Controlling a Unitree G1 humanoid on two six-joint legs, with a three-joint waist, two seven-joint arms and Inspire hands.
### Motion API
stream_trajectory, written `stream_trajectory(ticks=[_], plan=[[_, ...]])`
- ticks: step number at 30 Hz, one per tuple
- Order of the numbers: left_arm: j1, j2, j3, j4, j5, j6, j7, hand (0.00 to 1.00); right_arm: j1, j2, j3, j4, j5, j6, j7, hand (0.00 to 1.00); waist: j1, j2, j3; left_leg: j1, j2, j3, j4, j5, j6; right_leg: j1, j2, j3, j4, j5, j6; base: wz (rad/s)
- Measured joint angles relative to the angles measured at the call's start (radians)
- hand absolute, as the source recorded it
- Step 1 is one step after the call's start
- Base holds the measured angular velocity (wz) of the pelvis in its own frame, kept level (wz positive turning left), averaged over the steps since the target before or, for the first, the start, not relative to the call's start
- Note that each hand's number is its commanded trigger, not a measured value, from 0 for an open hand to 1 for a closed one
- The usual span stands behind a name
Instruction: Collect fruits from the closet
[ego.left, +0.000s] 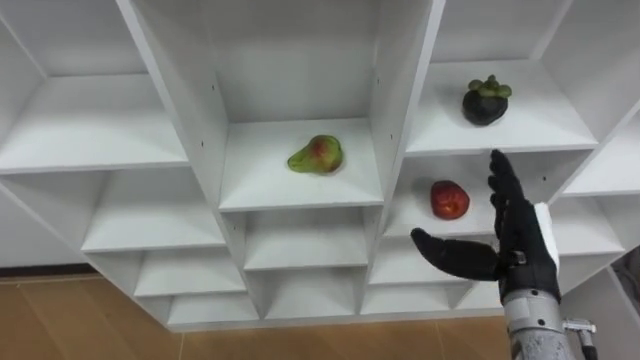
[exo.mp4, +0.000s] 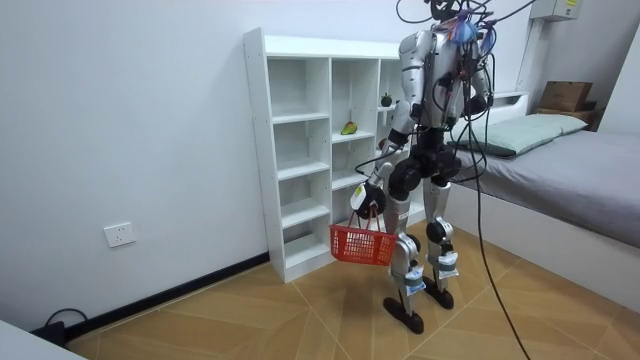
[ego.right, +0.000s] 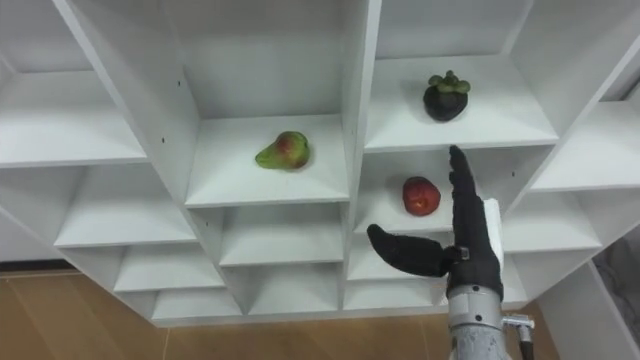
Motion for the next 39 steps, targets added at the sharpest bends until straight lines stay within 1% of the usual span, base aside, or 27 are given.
stream_trajectory(ticks=[5, 7, 10, 12, 13, 17, 21, 25, 27, 32, 34, 35, 39], plan=[[-0.005, 0.002, -0.005, 0.008, 0.000, -0.003, 0.000, 1.00, -0.001, -0.021, 0.000, -0.039, -0.022, -0.007, -0.042, 0.00, 0.003, -0.005, 0.0007, 0.002, 0.001, 0.002, 0.000, 0.000, 0.000, -0.001, 0.000, 0.001, 0.004, 0.002, 0.000, 0.00], [-0.016, 0.003, -0.008, 0.013, 0.001, -0.003, -0.002, 1.00, -0.001, -0.026, 0.001, -0.058, -0.023, -0.015, -0.058, 0.00, 0.005, -0.005, 0.0009, 0.000, 0.002, 0.004, 0.000, 0.000, 0.000, -0.006, 0.001, 0.004, 0.012, 0.002, 0.000, -0.04], [-0.015, 0.005, -0.008, 0.015, 0.000, -0.004, -0.004, 1.00, -0.006, -0.031, 0.001, -0.116, -0.020, -0.020, -0.082, 0.00, 0.008, -0.003, 0.0011, -0.006, 0.004, 0.013, 0.000, 0.000, 0.000, -0.017, 0.002, 0.012, 0.015, 0.003, -0.001, -0.08], [-0.016, 0.007, -0.008, 0.016, 0.000, -0.004, -0.003, 1.00, -0.006, -0.032, 0.001, -0.144, -0.018, -0.028, -0.098, 0.00, 0.008, -0.003, 0.0010, -0.005, 0.004, 0.014, -0.001, 0.000, 0.000, -0.017, 0.003, 0.014, 0.014, 0.003, -0.001, 0.00], [-0.019, 0.008, -0.009, 0.017, 0.000, -0.004, -0.003, 1.00, -0.006, -0.032, 0.001, -0.154, -0.018, -0.040, -0.107, 0.00, 0.008, -0.003, 0.0011, -0.006, 0.004, 0.014, -0.001, 0.000, 0.000, -0.018, 0.003, 0.014, 0.014, 0.003, -0.001, 0.00], [-0.025, 0.014, -0.012, 0.016, 0.000, -0.004, -0.004, 1.00, -0.006, -0.032, 0.001, -0.173, -0.018, -0.041, -0.127, 0.00, 0.009, -0.001, 0.0012, -0.006, 0.004, 0.016, -0.002, 0.000, 0.000, -0.019, 0.003, 0.016, 0.014, 0.003, -0.001, 0.00], [-0.026, 0.014, -0.012, 0.016, 0.000, -0.004, -0.004, 1.00, -0.006, -0.033, 0.002, -0.180, -0.018, -0.041, -0.137, 0.00, 0.008, 0.006, -0.0013, -0.006, 0.004, 0.018, -0.002, 0.000, 0.000, -0.020, 0.003, 0.019, 0.014, 0.003, -0.001, 0.00], [-0.045, 0.016, -0.018, 0.020, -0.001, -0.003, -0.003, 1.00, -0.006, -0.034, 0.003, -0.180, -0.014, -0.041, -0.138, 0.00, 0.008, 0.011, -0.0024, -0.005, 0.004, 0.022, -0.002, 0.000, 0.000, -0.021, 0.003, 0.022, 0.015, 0.003, -0.001, 0.00], [-0.051, 0.021, -0.039, 0.025, -0.001, -0.003, -0.003, 1.00, -0.006, -0.037, 0.005, -0.180, -0.010, -0.041, -0.138, 0.00, 0.009, 0.009, -0.0024, -0.004, 0.004, 0.023, -0.001, 0.000, 0.000, -0.020, 0.003, 0.022, 0.015, 0.003, -0.001, 0.00], [-0.055, 0.025, -0.071, 0.035, -0.001, -0.001, -0.003, 1.00, -0.021, -0.044, 0.016, -0.180, 0.028, -0.040, -0.138, 0.00, 0.009, -0.004, -0.0012, -0.002, 0.004, 0.025, 0.000, 0.000, 0.000, -0.017, 0.003, 0.023, 0.015, 0.004, -0.001, 0.00], [-0.056, 0.027, -0.084, 0.036, -0.001, 0.000, -0.002, 1.00, -0.026, -0.058, 0.029, -0.180, 0.034, -0.040, -0.138, 0.00, 0.009, -0.008, -0.0009, -0.002, 0.004, 0.025, 0.000, 0.000, 0.000, -0.017, 0.003, 0.023, 0.015, 0.004, -0.001, 0.00], [-0.056, 0.027, -0.084, 0.038, -0.001, 0.001, -0.001, 1.00, -0.030, -0.069, 0.038, -0.180, 0.039, -0.038, -0.137, 0.00, 0.010, -0.011, -0.0008, -0.002, 0.004, 0.025, 0.000, 0.000, 0.000, -0.017, 0.003, 0.023, 0.015, 0.004, -0.001, 0.00], [-0.052, 0.029, -0.083, 0.037, 0.002, 0.004, -0.002, 1.00, -0.061, -0.072, 0.040, -0.176, 0.062, -0.037, -0.132, 0.00, 0.011, -0.017, 0.0004, -0.005, 0.005, 0.023, -0.002, 0.000, 0.000, -0.020, 0.003, 0.021, 0.015, 0.004, -0.001, 0.00]])
